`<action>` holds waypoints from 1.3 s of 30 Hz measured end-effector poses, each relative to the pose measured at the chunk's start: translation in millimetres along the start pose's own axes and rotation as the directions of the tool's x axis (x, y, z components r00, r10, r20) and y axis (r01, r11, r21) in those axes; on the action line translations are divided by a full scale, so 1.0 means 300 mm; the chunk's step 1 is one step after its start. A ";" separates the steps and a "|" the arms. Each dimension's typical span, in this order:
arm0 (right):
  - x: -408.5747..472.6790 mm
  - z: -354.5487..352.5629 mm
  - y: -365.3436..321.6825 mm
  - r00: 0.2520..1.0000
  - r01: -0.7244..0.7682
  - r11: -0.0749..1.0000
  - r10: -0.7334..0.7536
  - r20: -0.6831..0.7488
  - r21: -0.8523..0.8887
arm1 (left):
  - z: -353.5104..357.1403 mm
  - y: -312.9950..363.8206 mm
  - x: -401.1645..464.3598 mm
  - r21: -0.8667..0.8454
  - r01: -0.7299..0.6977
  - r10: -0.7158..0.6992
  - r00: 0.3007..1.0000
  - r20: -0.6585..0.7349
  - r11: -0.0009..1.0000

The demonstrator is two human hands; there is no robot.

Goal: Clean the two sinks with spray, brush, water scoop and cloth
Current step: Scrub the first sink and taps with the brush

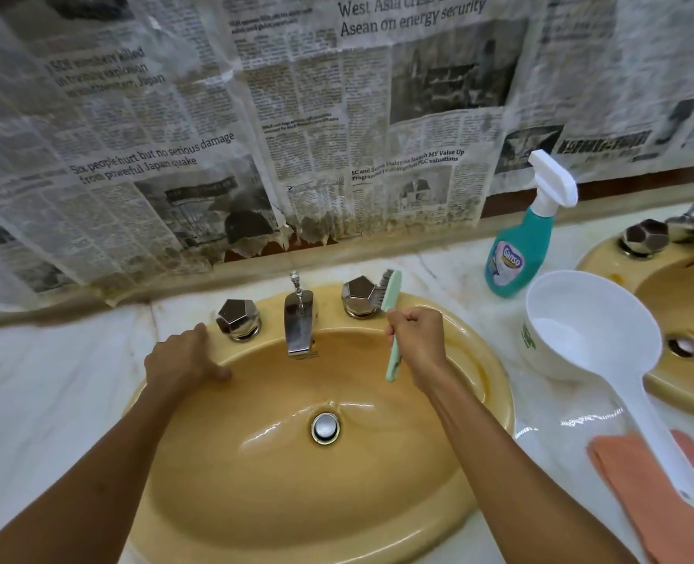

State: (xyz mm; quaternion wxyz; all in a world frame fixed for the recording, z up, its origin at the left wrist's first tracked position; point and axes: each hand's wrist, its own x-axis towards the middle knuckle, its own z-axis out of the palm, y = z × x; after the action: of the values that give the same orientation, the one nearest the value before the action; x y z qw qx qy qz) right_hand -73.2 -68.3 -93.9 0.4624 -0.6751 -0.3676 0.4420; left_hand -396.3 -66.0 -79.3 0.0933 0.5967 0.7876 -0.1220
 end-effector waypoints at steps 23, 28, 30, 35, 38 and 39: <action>0.267 -0.066 -0.278 0.916 0.277 0.786 -0.043 0.398 -0.553 | 0.023 -0.025 0.020 -0.045 -0.003 0.002 1.000 -0.027 0.999; 0.276 -0.063 -0.335 0.915 0.227 0.753 0.051 0.399 -0.617 | 0.036 -0.032 0.026 -0.044 -0.014 0.012 0.999 -0.039 0.999; 0.276 -0.055 -0.368 0.906 0.232 0.740 0.072 0.417 -0.632 | 0.037 -0.031 0.027 -0.042 -0.015 0.013 0.998 -0.054 0.999; 0.281 -0.027 -0.495 0.819 0.383 0.546 0.173 0.547 -0.745 | 0.032 -0.031 0.023 -0.042 -0.008 0.006 0.998 -0.061 0.999; 0.272 0.071 -0.585 0.776 0.521 0.279 0.239 0.584 -0.807 | 0.030 -0.032 0.024 -0.046 -0.009 0.006 0.999 -0.045 0.999; 0.266 0.112 -0.606 0.765 0.544 0.208 0.275 0.582 -0.813 | 0.031 -0.032 0.023 -0.050 -0.008 0.006 0.999 -0.037 0.999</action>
State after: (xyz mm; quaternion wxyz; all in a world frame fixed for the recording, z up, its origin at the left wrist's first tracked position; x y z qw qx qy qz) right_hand -93.5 68.9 52.1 -0.1734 -0.5822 -0.7504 0.2605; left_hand -407.3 -65.1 -89.4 0.0944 0.5990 0.7900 -0.0908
